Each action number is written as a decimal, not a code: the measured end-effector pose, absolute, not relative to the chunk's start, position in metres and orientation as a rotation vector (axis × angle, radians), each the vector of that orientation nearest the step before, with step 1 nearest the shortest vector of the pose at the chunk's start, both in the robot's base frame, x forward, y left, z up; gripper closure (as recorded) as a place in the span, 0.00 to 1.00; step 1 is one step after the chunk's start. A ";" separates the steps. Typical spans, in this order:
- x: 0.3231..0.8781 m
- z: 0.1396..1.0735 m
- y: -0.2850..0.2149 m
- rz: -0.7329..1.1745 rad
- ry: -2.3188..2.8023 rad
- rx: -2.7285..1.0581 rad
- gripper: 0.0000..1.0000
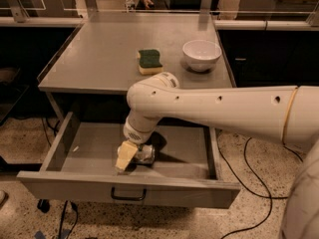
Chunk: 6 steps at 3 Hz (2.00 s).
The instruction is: Pick 7up can from top drawer and place on counter
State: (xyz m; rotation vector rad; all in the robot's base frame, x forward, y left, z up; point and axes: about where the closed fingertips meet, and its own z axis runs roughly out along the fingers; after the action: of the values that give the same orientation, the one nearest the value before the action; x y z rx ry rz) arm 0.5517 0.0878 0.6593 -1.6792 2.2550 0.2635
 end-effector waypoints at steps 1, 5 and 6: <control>0.554 0.641 0.085 0.316 2.295 -1.641 0.00; 0.561 0.619 0.079 0.360 2.349 -1.604 0.49; 0.561 0.619 0.079 0.360 2.349 -1.604 0.73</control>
Offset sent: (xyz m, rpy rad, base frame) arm 0.0121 -0.0107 -0.0453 0.0346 0.0920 -0.0813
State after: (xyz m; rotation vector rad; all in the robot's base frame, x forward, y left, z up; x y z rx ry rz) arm 0.5608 0.0791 0.6187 -1.6044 2.3493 0.3604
